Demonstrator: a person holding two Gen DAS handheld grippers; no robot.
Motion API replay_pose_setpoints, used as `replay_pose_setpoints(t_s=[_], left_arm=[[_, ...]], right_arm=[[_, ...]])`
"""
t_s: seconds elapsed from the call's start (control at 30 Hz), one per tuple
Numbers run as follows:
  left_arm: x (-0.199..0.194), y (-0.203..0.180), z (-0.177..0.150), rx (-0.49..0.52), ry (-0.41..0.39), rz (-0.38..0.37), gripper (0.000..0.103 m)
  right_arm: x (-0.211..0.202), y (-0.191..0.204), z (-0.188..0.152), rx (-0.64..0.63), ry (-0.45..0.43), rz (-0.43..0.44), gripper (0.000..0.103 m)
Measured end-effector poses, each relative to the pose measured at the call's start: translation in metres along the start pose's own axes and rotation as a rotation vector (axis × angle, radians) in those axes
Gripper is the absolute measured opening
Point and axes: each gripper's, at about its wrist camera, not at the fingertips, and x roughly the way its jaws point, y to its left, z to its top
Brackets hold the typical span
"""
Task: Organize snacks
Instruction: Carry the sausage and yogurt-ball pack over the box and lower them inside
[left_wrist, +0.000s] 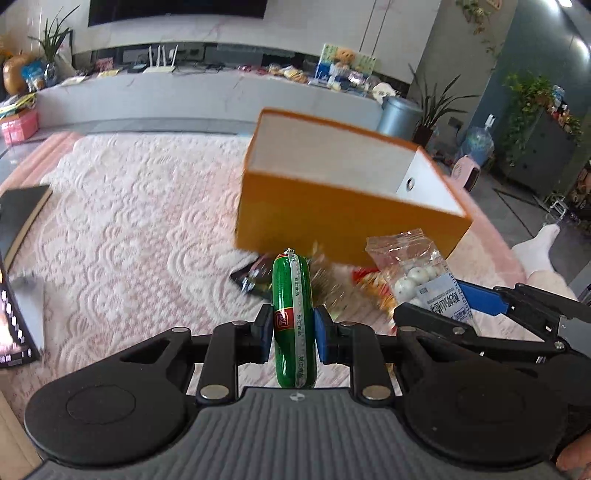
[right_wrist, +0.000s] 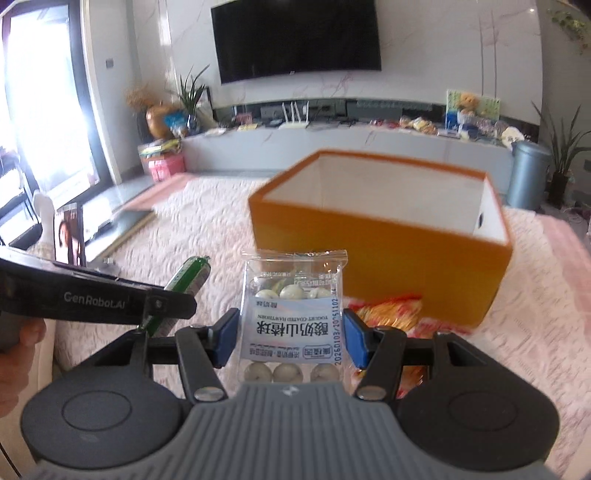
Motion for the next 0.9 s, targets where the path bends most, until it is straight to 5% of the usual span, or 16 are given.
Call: replay_pose_setpoints(t_s=[0.5,0.9], left_arm=[[0.018,-0.047,0.082,0.088,-0.083,-0.063,0.025],[0.073,-0.046,0.113,0.109,-0.022,-0.049,0.025]], right_arm=[[-0.006,-0.056,0.086,-0.029,-0.094,-0.131,0.057],[0.059,-0.092,0.127,0.002,0.018,-0.137,0.058]])
